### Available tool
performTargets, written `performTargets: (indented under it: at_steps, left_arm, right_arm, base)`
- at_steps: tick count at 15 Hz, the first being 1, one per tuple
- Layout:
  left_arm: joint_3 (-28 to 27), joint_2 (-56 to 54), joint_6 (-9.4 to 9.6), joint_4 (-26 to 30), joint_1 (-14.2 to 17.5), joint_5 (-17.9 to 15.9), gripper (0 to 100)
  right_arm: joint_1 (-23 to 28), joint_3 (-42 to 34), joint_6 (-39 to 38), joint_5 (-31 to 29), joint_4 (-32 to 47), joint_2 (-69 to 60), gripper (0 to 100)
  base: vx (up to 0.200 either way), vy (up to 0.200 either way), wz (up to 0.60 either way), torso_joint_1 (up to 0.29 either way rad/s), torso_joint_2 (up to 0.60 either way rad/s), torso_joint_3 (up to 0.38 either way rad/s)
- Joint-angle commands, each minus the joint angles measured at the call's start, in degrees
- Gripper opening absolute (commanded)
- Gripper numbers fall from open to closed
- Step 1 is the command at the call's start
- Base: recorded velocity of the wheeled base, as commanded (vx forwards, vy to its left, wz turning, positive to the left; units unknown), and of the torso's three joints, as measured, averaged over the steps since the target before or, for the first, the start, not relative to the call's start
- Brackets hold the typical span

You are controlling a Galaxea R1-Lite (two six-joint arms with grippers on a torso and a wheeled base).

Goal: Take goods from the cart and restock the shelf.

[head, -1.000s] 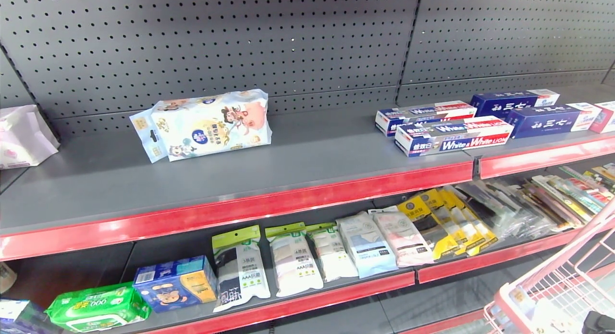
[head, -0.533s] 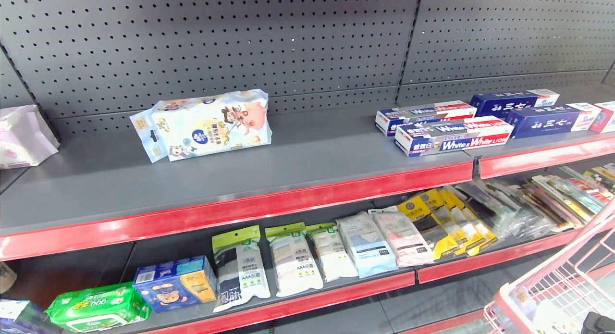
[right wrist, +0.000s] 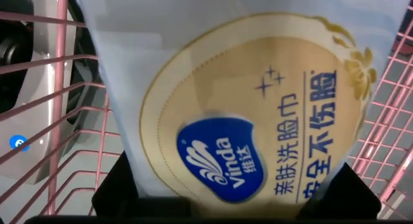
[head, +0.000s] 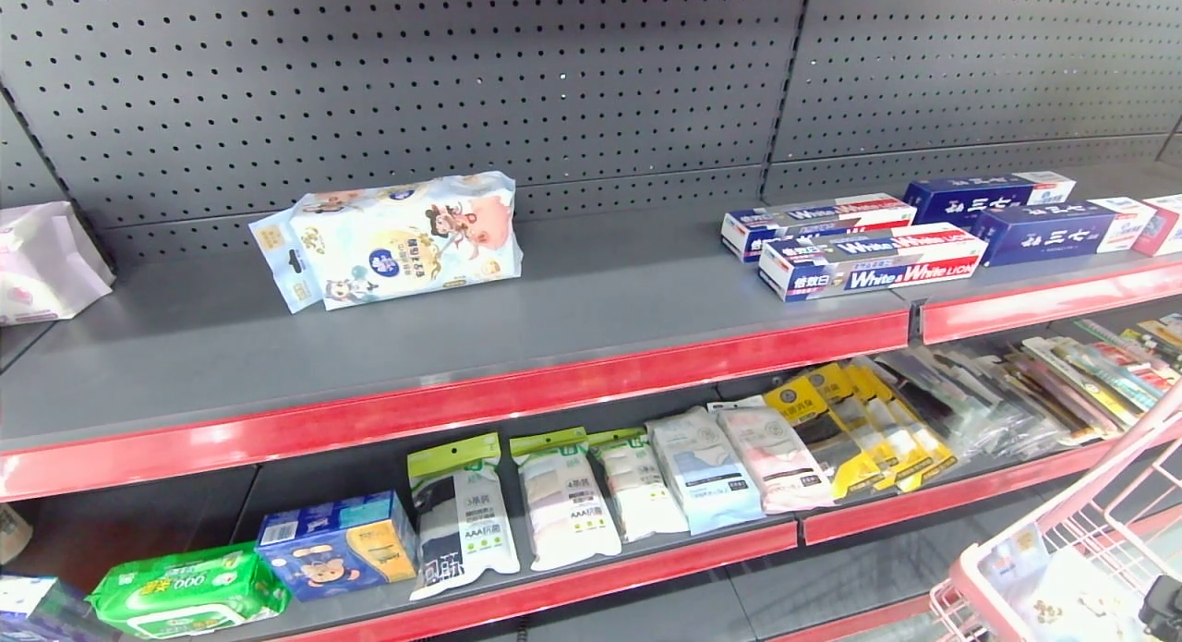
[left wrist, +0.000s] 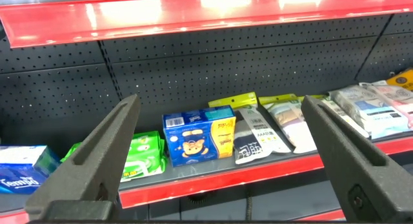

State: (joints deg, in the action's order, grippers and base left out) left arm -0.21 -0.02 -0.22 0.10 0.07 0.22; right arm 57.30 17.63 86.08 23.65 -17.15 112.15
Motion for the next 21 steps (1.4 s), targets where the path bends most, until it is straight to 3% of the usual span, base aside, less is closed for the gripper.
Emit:
performTargets:
  at_steps: [1, 5, 10, 12, 14, 19, 21]
  left_arm:
    - [0.0, 0.0, -0.04, 0.0, 0.0, 0.0, 100]
    - [-0.1, 0.0, -0.04, 0.0, 0.0, 0.0, 100]
    - [0.0, 0.0, -0.04, 0.0, 0.0, 0.0, 100]
    - [0.0, 0.0, -0.04, 0.0, 0.0, 0.0, 100]
    - [-0.1, 0.0, -0.04, 0.0, 0.0, 0.0, 100]
    - [0.0, 0.0, -0.04, 0.1, 0.0, 0.0, 100]
    - [-0.1, 0.0, -0.04, 0.0, 0.0, 0.0, 100]
  right_arm:
    - [0.0, 0.0, -1.2, 0.1, -0.1, -4.3, 0]
    - [0.0, 0.0, -11.7, 0.1, 0.0, -9.4, 0]
    - [-1.2, -0.5, -34.2, 2.3, 0.0, -18.8, 0]
    - [-8.3, -0.5, -46.2, 1.0, -0.1, -23.8, 0]
    - [-13.9, -1.9, -53.2, -2.7, -0.6, -28.6, 0]
    - [-17.4, -5.3, -56.7, -4.9, 1.3, -39.8, 0]
    - [-25.0, -5.9, -63.2, -11.3, 1.9, -48.1, 0]
  base:
    - [0.0, 0.0, 0.0, 0.0, 0.0, 0.0]
    - [0.0, 0.0, 0.0, 0.0, 0.0, 0.0]
    - [0.0, 0.0, 0.0, 0.0, 0.0, 0.0]
    - [0.0, 0.0, 0.0, 0.0, 0.0, 0.0]
    - [0.0, 0.0, 0.0, 0.0, 0.0, 0.0]
    - [0.0, 0.0, 0.0, 0.0, 0.0, 0.0]
    - [0.0, 0.0, 0.0, 0.0, 0.0, 0.0]
